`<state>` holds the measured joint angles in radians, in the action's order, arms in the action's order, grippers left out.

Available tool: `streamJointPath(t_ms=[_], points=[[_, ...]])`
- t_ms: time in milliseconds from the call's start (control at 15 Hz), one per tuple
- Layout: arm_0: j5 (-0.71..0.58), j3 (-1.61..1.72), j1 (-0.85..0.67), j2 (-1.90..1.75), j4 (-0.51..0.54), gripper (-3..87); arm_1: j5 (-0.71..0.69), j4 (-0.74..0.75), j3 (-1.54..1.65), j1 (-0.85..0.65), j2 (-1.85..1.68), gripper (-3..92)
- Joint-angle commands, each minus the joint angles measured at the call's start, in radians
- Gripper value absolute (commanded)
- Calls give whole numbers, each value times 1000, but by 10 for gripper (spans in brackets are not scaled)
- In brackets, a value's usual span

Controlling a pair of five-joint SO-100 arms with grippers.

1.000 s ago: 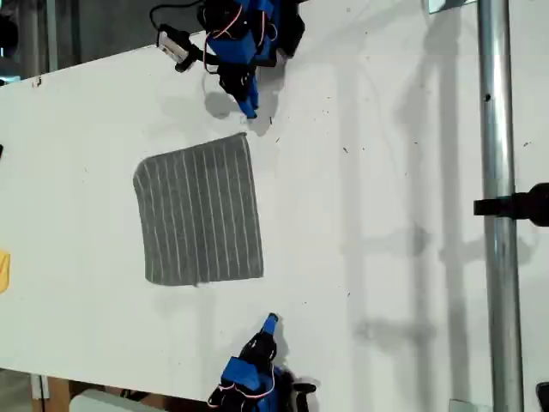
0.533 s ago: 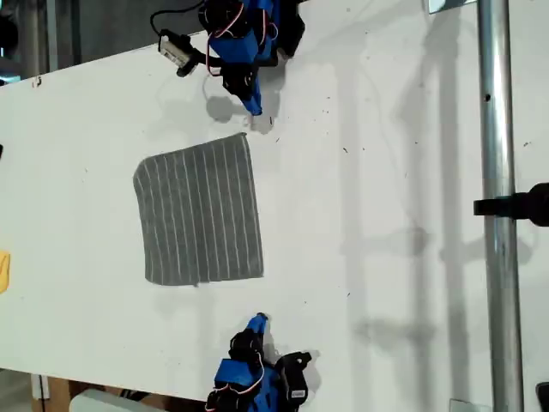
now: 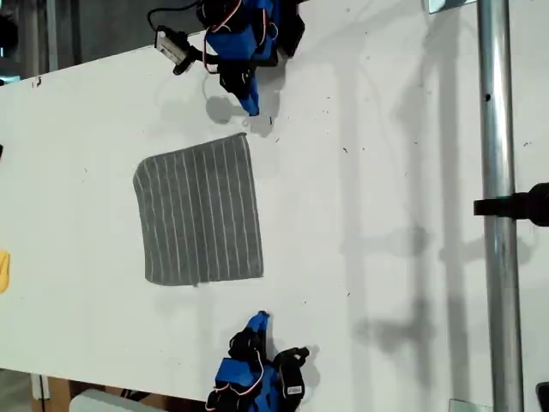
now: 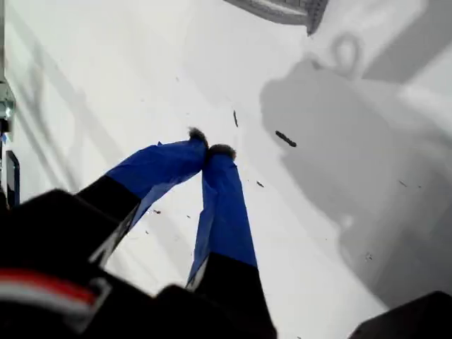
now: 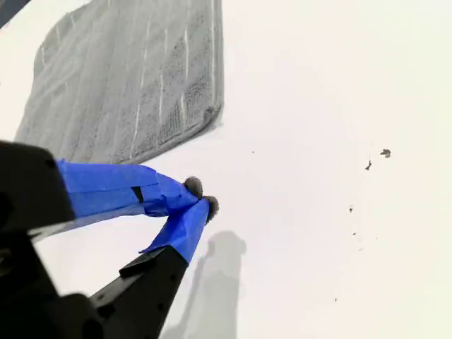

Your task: Grasp corners of a towel and fold twice.

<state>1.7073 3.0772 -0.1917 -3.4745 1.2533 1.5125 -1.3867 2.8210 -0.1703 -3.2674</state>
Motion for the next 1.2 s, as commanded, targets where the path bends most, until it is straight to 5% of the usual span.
streamJointPath(t_ms=[0,533,1133], points=[[20,-133,18,46,-2,-29,-57,29,-196,-18,166,-3],[-179,-801,-34,859,-91,-29,-439,-57,-746,-258,729,-3],[-322,-1259,-129,1316,117,-29,-788,-388,-1393,-382,1312,-3]])
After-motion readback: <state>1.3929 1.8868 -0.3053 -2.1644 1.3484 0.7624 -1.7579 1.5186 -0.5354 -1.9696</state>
